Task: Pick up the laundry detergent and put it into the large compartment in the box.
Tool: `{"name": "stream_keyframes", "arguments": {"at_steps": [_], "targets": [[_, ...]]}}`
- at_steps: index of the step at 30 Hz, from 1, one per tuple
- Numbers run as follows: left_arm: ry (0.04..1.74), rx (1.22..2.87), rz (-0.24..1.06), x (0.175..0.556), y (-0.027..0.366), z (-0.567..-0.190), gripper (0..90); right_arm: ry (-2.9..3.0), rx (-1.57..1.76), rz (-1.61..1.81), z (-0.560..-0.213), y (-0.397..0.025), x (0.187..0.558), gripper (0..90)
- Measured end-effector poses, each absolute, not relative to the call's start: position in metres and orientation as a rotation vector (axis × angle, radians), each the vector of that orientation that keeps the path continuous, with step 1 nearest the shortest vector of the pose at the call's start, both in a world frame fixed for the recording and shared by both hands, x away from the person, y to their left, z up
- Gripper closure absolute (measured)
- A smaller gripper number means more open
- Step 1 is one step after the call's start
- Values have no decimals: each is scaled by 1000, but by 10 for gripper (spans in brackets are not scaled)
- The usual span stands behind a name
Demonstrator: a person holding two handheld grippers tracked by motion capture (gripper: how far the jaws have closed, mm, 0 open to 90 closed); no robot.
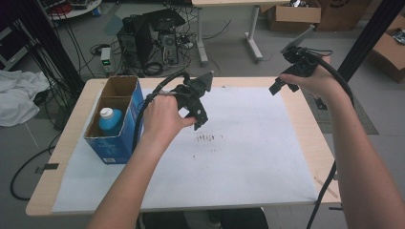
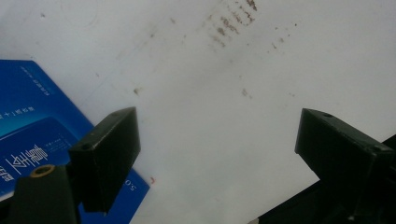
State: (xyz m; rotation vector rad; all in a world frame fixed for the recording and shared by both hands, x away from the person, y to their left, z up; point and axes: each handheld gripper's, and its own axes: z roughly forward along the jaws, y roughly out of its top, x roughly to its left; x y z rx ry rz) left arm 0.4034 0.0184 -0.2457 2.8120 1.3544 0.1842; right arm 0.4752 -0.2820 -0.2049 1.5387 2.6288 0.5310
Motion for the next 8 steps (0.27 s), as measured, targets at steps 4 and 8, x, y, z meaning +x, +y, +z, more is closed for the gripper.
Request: {"name": "stream_keyframes", "arguments": {"at_steps": [4,8], "targets": [[1361,2800,181,403,18,-246,146,2629,1538,535,-204,-282,474,176],[1363,2802,185,403,18,-245,146,2630,1537,538,-204,-282,473,175]]}}
